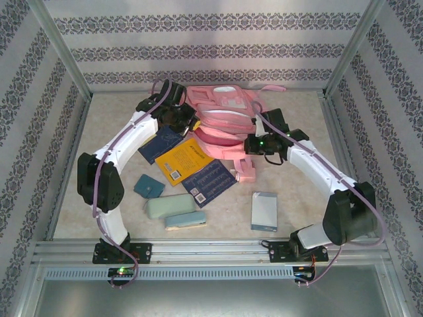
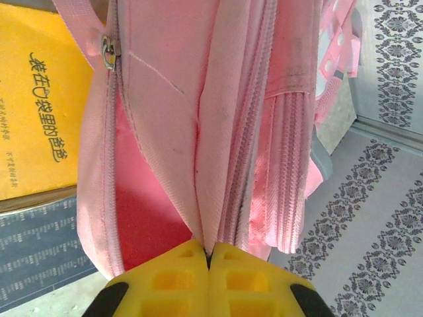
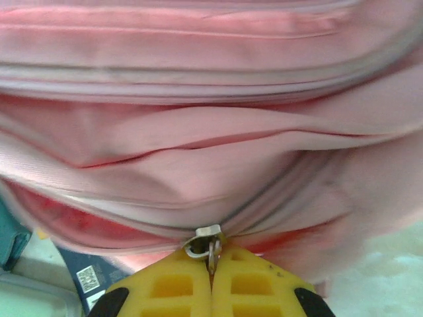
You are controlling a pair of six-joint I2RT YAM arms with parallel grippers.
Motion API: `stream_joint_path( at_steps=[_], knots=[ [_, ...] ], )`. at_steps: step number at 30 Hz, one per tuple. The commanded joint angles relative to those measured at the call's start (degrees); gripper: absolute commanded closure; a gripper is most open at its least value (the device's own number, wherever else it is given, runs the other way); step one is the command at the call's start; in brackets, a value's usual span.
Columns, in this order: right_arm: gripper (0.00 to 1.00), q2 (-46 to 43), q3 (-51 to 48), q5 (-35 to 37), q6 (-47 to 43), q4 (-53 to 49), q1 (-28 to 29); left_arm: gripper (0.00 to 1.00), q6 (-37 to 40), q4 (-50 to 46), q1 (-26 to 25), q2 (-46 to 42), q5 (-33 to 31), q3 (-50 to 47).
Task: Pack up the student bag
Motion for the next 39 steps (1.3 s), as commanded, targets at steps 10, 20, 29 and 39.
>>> stream_joint_path(
  at_steps=[10,20,29,39],
  knots=[
    [1.0,0.96,0.8,0.44,-4.92,-6.27,-5.36,1.0,6.07,-3.59,3.89,-2.76,-4.16,2.65],
    [1.0,0.14,2.25,-8.55,-0.59,-0.32,10.69,0.84,23.6,-19.29,5.8,6.81,-4.17,23.8],
    [1.0,5.03,0.84,0.44,20.1,15.1,17.27,0.46,19.57,-22.12,7.79,-0.06,-4.27,15.03],
    [1.0,14.09,4.37,2.68,27.84,19.72,22.99,0.38,-1.79,-13.42,5.72,-15.91,1.19,-12.56]
  ],
)
